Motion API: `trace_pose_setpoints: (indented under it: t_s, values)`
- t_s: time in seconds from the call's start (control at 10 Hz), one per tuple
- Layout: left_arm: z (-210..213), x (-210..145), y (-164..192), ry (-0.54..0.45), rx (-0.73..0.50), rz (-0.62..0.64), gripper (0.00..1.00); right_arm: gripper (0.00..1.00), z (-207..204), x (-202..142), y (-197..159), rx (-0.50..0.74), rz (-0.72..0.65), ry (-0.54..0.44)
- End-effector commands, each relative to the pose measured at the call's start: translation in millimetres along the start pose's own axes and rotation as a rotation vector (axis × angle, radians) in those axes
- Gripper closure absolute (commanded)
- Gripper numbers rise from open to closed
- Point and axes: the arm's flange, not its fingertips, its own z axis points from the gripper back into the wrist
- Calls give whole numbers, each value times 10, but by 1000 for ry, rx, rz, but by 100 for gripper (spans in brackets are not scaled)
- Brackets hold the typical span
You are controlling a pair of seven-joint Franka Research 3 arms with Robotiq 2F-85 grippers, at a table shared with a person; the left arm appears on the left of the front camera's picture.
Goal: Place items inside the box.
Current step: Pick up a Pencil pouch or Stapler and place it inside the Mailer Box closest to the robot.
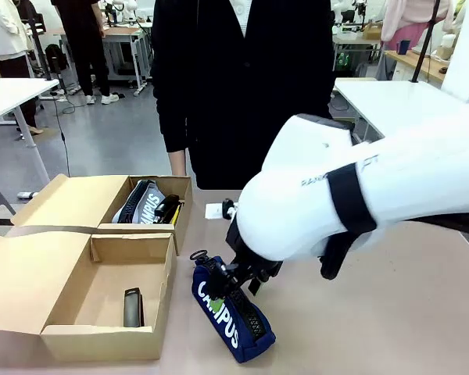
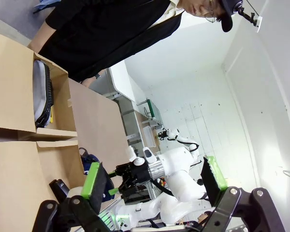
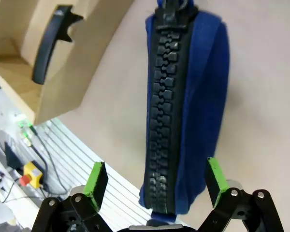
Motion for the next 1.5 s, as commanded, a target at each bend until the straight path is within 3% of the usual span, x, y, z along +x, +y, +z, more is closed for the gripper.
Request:
trace_pose_setpoints:
  t_s: [0.0, 0.6, 0.7, 0.8, 0.9, 1.0, 1.1, 1.4]
  values:
    - [0, -12, -14, -10, -21, -20, 0, 0, -235, 204, 119, -8, -2, 58]
    - [0, -12, -14, -10, -21, -20, 0, 0, -406, 154, 57, -48, -35, 95]
    - [0, -12, -14, -10, -21, -20, 0, 59, -394, 141, 52, -46, -43, 92]
    - [0, -12, -14, -10, -21, -20, 0, 59, -390, 130, 45, -50, -49, 85]
    - [0, -12, -14, -10, -21, -20, 0, 100, -399, 128, 41, -51, -50, 81]
    - [0, -12, -14, -10, -21, -20, 0, 63, -396, 112, 22, -52, -54, 80]
    - [0, -12, -14, -10, -21, -20, 0, 100, -382, 83, -4, -57, -60, 83]
    - [0, -12, -14, -10, -21, -20, 0, 100, -319, -30, -105, -67, -105, 79]
